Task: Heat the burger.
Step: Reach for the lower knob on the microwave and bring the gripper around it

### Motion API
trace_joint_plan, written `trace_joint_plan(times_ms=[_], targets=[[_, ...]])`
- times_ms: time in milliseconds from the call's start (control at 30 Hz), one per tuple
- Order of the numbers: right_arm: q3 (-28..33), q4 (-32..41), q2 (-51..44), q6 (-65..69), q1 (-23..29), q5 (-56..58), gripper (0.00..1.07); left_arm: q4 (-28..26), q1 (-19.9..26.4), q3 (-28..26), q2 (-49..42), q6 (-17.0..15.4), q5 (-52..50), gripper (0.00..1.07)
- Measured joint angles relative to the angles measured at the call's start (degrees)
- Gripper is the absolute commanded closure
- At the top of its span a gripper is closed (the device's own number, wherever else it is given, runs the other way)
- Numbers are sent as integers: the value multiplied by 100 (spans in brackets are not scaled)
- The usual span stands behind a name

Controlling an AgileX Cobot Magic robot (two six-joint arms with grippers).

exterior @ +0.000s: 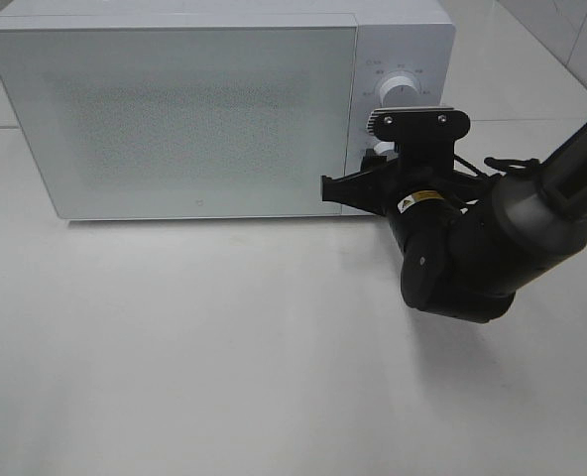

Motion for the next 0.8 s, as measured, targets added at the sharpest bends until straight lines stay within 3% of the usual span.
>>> trace_joint_plan(times_ms=[600, 800], targets=[[0, -46, 0, 23, 0, 0, 107, 0, 0, 0, 0, 0, 0, 7], [29, -281, 0, 1066, -23, -17, 107, 0, 0, 0, 0, 0, 0, 7]])
